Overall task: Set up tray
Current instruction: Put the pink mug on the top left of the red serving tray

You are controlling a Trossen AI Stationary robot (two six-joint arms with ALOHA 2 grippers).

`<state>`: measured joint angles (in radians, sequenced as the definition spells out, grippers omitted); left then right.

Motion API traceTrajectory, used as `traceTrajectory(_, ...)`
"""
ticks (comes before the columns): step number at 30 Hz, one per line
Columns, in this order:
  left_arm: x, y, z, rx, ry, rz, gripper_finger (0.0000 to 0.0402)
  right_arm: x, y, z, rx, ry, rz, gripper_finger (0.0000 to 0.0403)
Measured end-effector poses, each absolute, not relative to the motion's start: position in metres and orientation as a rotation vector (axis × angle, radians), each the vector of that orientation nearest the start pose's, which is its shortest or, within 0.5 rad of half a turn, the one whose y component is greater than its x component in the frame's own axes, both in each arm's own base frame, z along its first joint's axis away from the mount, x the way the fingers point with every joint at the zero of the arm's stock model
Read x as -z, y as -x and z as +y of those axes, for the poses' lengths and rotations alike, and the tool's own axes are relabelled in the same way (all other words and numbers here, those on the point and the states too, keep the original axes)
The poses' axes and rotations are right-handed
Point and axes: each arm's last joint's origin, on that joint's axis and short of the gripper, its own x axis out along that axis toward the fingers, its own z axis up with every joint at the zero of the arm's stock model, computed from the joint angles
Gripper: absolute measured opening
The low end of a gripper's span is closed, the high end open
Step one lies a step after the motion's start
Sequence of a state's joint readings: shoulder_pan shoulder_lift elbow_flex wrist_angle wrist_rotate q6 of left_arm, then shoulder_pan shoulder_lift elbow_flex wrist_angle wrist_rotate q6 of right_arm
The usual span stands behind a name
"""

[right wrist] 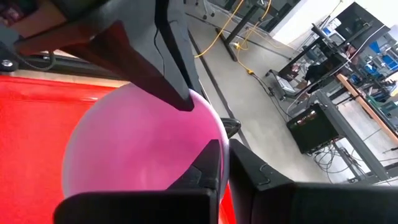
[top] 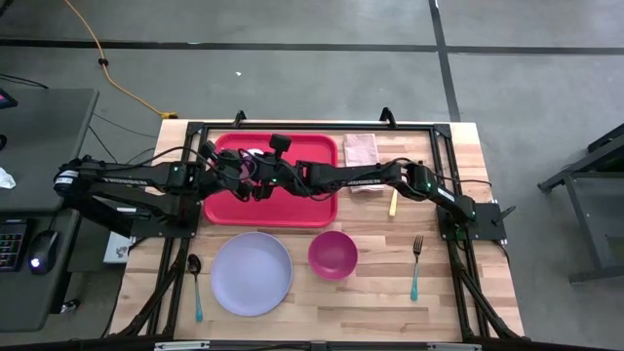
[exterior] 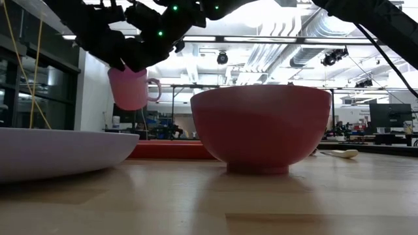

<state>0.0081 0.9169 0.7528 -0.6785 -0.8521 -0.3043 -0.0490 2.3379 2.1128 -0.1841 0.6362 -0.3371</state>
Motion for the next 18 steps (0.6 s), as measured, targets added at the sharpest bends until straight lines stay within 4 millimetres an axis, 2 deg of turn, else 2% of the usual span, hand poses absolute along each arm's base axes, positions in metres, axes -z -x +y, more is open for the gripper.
traceTrajectory(3, -0.2671, -0.1681, 0.0232, -0.923, -0.073, 0.652, 0.0031, -0.2612, -0.5375, -0.0440, 0.604, 0.442, 0.511, 0.0001)
traceTrajectory(7, -0.2668, -0.1677, 0.0232, -0.932, -0.055, 0.647, 0.0012, -0.2613, -0.5376, -0.0438, 0.597, 0.442, 0.509, 0.0001)
traceTrajectory(13, -0.2638, -0.1645, 0.0254, -0.969, -0.002, 0.658, 0.0012, -0.2625, -0.5396, -0.0430, 0.525, 0.456, 0.485, 0.0003)
traceTrajectory(18, -0.2588, -0.1596, 0.0316, -0.982, 0.058, 0.719, 0.0012, -0.2665, -0.5401, -0.0387, 0.488, 0.538, 0.482, 0.0014)
